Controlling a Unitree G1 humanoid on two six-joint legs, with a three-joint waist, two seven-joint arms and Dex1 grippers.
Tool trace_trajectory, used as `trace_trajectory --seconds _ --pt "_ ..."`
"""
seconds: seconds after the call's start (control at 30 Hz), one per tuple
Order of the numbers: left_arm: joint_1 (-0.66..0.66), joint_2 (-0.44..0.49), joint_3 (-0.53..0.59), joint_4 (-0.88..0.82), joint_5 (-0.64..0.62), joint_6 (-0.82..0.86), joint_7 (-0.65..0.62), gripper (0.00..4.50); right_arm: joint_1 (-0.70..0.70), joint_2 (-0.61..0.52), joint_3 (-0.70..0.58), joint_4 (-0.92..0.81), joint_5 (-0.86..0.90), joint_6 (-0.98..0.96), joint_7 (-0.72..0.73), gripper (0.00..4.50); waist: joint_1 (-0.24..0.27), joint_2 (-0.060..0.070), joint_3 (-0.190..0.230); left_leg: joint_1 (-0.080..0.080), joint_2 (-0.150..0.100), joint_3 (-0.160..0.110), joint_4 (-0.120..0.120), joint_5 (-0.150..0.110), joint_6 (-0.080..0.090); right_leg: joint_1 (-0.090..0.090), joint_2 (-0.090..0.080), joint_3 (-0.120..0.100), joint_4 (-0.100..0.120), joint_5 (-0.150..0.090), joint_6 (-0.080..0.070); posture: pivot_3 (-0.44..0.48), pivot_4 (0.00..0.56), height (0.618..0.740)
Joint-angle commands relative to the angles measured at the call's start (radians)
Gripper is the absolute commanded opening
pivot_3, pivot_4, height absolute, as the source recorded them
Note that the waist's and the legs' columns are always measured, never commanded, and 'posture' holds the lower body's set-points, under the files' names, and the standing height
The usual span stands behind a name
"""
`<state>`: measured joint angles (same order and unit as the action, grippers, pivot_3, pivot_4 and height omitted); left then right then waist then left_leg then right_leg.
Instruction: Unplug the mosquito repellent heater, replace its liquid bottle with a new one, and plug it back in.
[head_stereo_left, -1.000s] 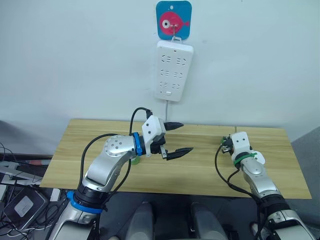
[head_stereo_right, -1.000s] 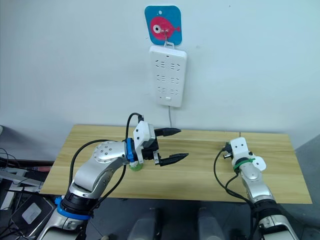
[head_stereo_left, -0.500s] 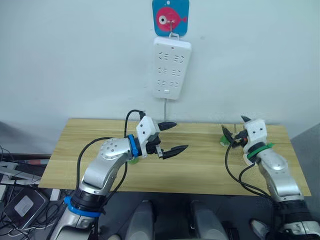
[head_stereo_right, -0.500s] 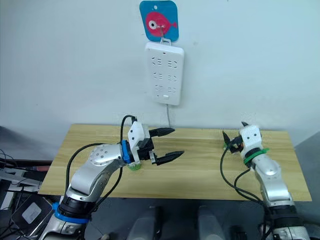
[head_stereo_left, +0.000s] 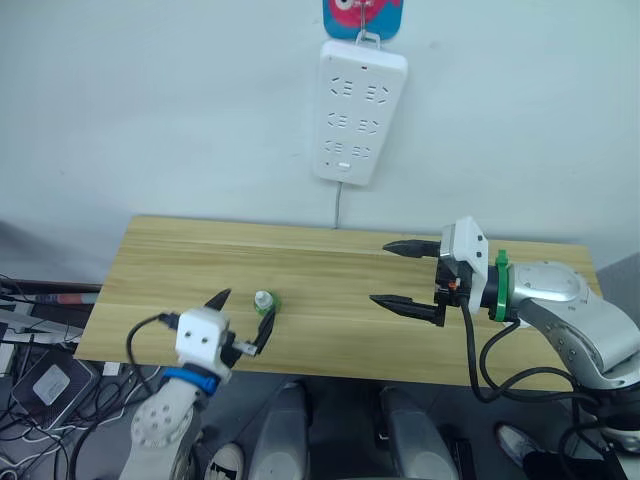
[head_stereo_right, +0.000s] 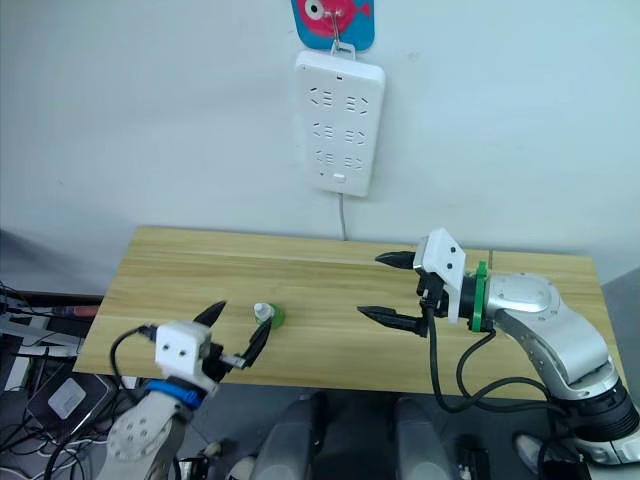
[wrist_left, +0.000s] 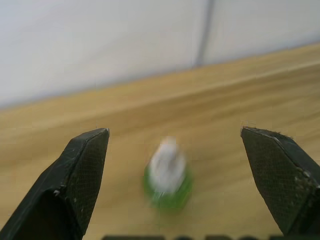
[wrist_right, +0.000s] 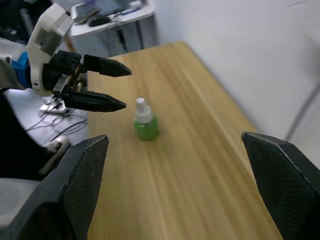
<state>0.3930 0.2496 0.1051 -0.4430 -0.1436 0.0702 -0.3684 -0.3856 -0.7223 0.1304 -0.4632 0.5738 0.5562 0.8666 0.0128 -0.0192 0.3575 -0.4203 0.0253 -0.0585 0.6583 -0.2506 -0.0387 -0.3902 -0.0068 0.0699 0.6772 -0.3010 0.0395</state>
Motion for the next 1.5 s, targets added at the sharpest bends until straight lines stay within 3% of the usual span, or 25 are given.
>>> trace_trajectory --seconds 0.03,0.17,0.3,0.53,0.87,1.1,1.2,1.37,1.5 --pt "0.076 -0.042 0.021 -0.015 -0.014 -0.097 0.026 4.50 -0.041 -0.003 0.010 -0.010 0.021 0.019 0.059 4.43 0.010 0.000 0.012 0.000 0.000 0.000 0.000 0.000 0.000 0.000 0.000 0.000 0.000 0.000 0.000 0.148 0.416 0.740" --pt "0.056 -0.065 0.025 0.123 0.013 -0.189 0.044 4.50 -0.056 -0.003 0.009 -0.029 0.041 0.056 0.090 4.43 0.023 0.000 0.025 -0.005 0.000 -0.003 0.000 0.000 0.000 -0.005 0.000 -0.003 0.000 0.000 0.000 0.174 0.424 0.740" --pt "-0.060 -0.085 0.020 0.350 0.016 -0.288 0.050 4.50 -0.073 0.007 0.008 -0.068 0.076 0.103 0.090 4.43 0.028 -0.002 0.028 -0.014 0.000 -0.002 0.002 0.000 0.000 -0.016 0.000 -0.003 0.003 0.000 0.000 0.163 0.420 0.740" --pt "-0.227 -0.104 -0.011 0.649 0.008 -0.436 -0.008 4.50 -0.136 -0.005 -0.025 -0.097 0.164 0.225 0.070 4.43 0.032 -0.002 0.029 -0.014 0.000 0.000 0.002 0.000 0.000 -0.016 0.000 -0.005 0.003 0.001 0.001 0.124 0.412 0.740" --pt "-0.381 -0.103 -0.051 0.911 0.080 -0.630 0.007 4.50 -0.190 -0.008 -0.052 -0.101 0.232 0.318 0.047 4.43 0.023 -0.002 0.029 -0.014 0.000 0.001 0.002 0.000 0.000 -0.016 0.000 -0.006 0.003 0.001 0.001 0.112 0.409 0.740" --pt "-0.426 -0.091 -0.053 0.983 0.104 -0.691 0.033 4.50 -0.195 0.000 -0.056 -0.104 0.243 0.339 0.035 4.43 0.013 -0.002 0.029 -0.014 0.000 0.001 0.002 0.000 0.000 -0.016 0.000 -0.007 0.003 0.001 0.001 0.115 0.403 0.740" --pt "-0.426 -0.095 -0.046 0.990 0.096 -0.693 0.048 3.88 -0.195 0.001 -0.057 -0.101 0.246 0.343 0.027 4.50 0.013 -0.002 0.029 -0.014 0.000 0.001 0.002 0.000 0.000 -0.016 0.000 -0.007 0.004 0.001 0.001 0.117 0.403 0.740" --pt "-0.415 -0.096 -0.043 0.986 0.084 -0.695 0.053 2.32 -0.189 0.003 -0.057 -0.111 0.257 0.348 0.016 4.50 0.012 -0.002 0.029 -0.014 0.000 0.001 0.002 0.000 0.000 -0.016 0.000 -0.007 0.004 0.001 0.001 0.118 0.399 0.740" --pt "-0.420 -0.069 -0.066 0.920 0.116 -0.651 0.049 2.23 -0.164 -0.013 -0.055 -0.106 0.230 0.320 0.026 4.50 0.013 -0.002 0.028 -0.014 0.000 0.001 0.002 0.000 0.000 -0.016 0.000 -0.007 0.004 0.001 0.001 0.138 0.384 0.740"
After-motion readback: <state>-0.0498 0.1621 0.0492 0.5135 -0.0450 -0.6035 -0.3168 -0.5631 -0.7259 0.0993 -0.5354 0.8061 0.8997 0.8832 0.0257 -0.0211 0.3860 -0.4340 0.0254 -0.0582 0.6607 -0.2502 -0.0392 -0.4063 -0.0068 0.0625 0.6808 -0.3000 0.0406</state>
